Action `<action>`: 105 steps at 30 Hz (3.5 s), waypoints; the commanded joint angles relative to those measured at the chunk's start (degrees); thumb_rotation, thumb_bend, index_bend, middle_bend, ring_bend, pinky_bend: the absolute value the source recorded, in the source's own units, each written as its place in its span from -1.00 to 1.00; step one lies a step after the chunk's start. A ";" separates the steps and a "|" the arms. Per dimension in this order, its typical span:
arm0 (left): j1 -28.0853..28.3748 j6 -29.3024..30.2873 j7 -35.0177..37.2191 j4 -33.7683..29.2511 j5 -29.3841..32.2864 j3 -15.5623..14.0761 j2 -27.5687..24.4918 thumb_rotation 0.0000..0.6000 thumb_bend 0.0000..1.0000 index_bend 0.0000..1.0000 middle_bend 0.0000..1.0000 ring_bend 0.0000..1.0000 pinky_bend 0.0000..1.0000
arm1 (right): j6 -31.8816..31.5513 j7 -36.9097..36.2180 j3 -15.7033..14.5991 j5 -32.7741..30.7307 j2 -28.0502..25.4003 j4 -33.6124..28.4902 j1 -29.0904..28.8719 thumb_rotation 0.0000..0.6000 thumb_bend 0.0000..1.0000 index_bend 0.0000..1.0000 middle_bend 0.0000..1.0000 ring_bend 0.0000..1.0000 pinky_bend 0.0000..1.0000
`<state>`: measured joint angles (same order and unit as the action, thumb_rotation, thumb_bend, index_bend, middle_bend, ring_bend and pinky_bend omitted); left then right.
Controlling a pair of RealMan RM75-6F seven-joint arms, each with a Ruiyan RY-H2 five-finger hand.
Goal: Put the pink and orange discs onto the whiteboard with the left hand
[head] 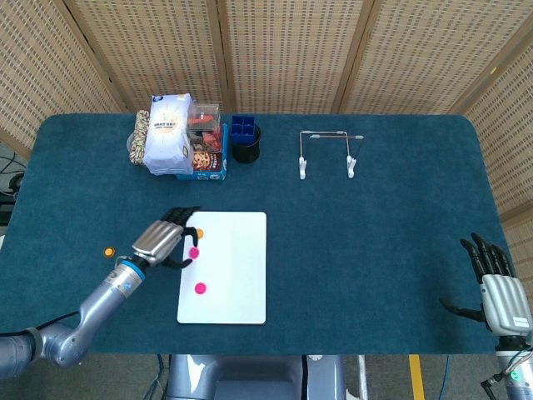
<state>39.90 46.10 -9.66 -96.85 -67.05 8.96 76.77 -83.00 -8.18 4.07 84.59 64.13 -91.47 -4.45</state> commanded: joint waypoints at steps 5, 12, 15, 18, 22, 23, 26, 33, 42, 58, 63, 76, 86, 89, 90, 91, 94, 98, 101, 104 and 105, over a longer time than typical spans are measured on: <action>4.18 0.76 -9.83 -4.78 3.47 -1.45 4.18 1.00 -0.38 0.24 -1.00 -1.00 -1.00 | 0.01 -0.26 0.02 -0.05 0.03 0.18 0.01 1.00 -0.72 -1.00 -1.00 -1.00 -1.00; 5.71 1.82 -15.14 -3.35 8.46 -3.35 7.74 1.00 -0.38 0.24 -1.00 -1.00 -1.00 | 0.16 -0.47 -0.04 0.00 -0.07 0.21 -0.03 1.00 -0.71 -1.00 -1.00 -1.00 -1.00; 5.96 2.40 -16.12 -2.11 8.59 -4.43 9.58 1.00 -0.38 0.24 -1.00 -1.00 -1.00 | 0.17 -0.52 -0.04 0.00 -0.09 0.21 -0.03 1.00 -0.72 -1.00 -1.00 -1.00 -1.00; 6.02 3.48 -17.30 -1.06 8.55 -5.14 10.70 1.00 -0.38 0.24 -1.00 -1.00 -1.00 | 0.13 -0.53 -0.04 -0.02 -0.08 0.19 -0.01 1.00 -0.71 -1.00 -1.00 -1.00 -1.00; 5.85 5.00 -18.49 0.08 9.02 -5.70 11.83 1.00 -0.38 0.24 -1.00 -1.00 -1.00 | 0.16 -0.49 -0.06 0.01 -0.09 0.17 -0.03 1.00 -0.71 -1.00 -1.00 -1.00 -1.00; 5.86 4.91 -18.42 0.16 9.19 -5.79 11.92 1.00 -0.38 0.24 -1.00 -1.00 -1.00 | 0.18 -0.49 -0.06 0.01 -0.08 0.17 -0.04 1.00 -0.71 -1.00 -1.00 -1.00 -1.00; 6.02 4.11 -17.60 0.27 9.55 -5.93 12.03 1.00 -0.39 0.24 -1.00 -1.00 -1.00 | 0.17 -0.55 -0.06 0.01 -0.10 0.15 -0.03 1.00 -0.71 -1.00 -1.00 -1.00 -1.00; 6.34 3.91 -17.56 0.60 9.76 -6.38 12.05 1.00 -0.48 -0.26 -1.00 -1.00 -1.00 | 0.19 -0.67 -0.05 -0.03 -0.13 0.13 -0.03 1.00 -0.71 -1.00 -1.00 -1.00 -1.00; 4.53 4.50 -11.57 -0.25 7.20 -6.01 6.44 1.00 -0.49 -0.48 -1.00 -1.00 -1.00 | 0.23 -0.85 -0.08 0.01 -0.18 0.16 -0.03 1.00 -0.72 -1.00 -1.00 -1.00 -1.00; -9.30 8.93 11.74 21.06 -0.82 -11.60 0.69 1.00 -0.46 -0.48 -1.00 -1.00 -1.00 | -0.12 0.12 -0.12 0.18 -0.02 -0.28 0.06 1.00 -0.71 -1.00 -1.00 -1.00 -1.00; -11.38 8.22 17.84 27.85 -3.05 -11.93 2.69 1.00 -0.45 -0.45 -1.00 -1.00 -1.00 | -0.18 0.54 -0.04 0.01 0.09 -0.44 0.08 1.00 -0.71 -1.00 -1.00 -1.00 -1.00; -12.62 4.96 19.68 33.90 -3.06 -10.07 4.78 1.00 -0.37 -0.33 -1.00 -1.00 -1.00 | -0.07 0.23 -0.01 -0.06 0.01 -0.42 0.05 1.00 -0.71 -1.00 -1.00 -1.00 -1.00; -12.60 3.27 19.02 35.27 -2.92 -8.77 5.89 1.00 -0.33 -0.29 -1.00 -1.00 -1.00 | 0.00 0.31 -0.01 -0.12 0.00 -0.48 0.04 1.00 -0.71 -1.00 -1.00 -1.00 -1.00; -12.72 2.87 18.93 35.73 -2.85 -8.46 6.17 1.00 -0.33 -0.29 -1.00 -1.00 -1.00 | 0.04 0.38 -0.02 -0.12 -0.01 -0.50 0.03 1.00 -0.71 -1.00 -1.00 -1.00 -1.00; -12.73 2.68 18.91 35.88 -2.80 -8.35 6.27 1.00 -0.33 -0.29 -1.00 -1.00 -1.00 | 0.07 0.41 -0.02 -0.13 -0.01 -0.49 0.02 1.00 -0.71 -1.00 -1.00 -1.00 -1.00; -12.74 2.55 18.85 36.03 -2.80 -8.25 6.39 1.00 -0.33 -0.29 -1.00 -1.00 -1.00 | 0.09 0.41 -0.03 -0.13 -0.01 -0.52 0.01 1.00 -0.71 -1.00 -1.00 -1.00 -1.00; -12.76 2.28 18.75 36.22 -2.92 -8.04 6.64 1.00 -0.33 -0.29 -1.00 -1.00 -1.00 | 0.09 0.36 -0.02 -0.16 -0.03 -0.56 0.01 1.00 -0.71 -1.00 -1.00 -1.00 -1.00; -12.70 1.85 18.36 36.47 -2.85 -7.71 6.99 1.00 -0.33 -0.28 -1.00 -1.00 -1.00 | 0.14 0.32 -0.03 -0.18 -0.05 -0.58 0.01 1.00 -0.71 -1.00 -1.00 -1.00 -1.00; -12.64 1.63 17.81 36.57 -2.95 -7.52 7.28 1.00 -0.32 -0.18 -1.00 -1.00 -1.00 | 0.20 0.32 -0.04 -0.18 -0.06 -0.59 -0.02 1.00 -0.71 -1.00 -1.00 -1.00 -1.00; -12.67 1.66 17.24 36.66 -2.95 -7.33 7.62 1.00 -0.30 0.06 -1.00 -1.00 -1.00 | 0.27 0.25 -0.02 -0.25 -0.08 -0.61 -0.04 1.00 -0.71 -1.00 -1.00 -1.00 -1.00; -12.66 1.51 17.03 36.68 -2.88 -7.27 7.70 1.00 -0.29 0.10 -1.00 -1.00 -1.00 | 0.29 0.23 -0.02 -0.26 -0.09 -0.62 -0.04 1.00 -0.71 -1.00 -1.00 -1.00 -1.00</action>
<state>27.24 47.68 7.46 -60.20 -69.97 1.63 84.41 -82.71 -7.95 4.06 84.33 64.04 -92.08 -4.49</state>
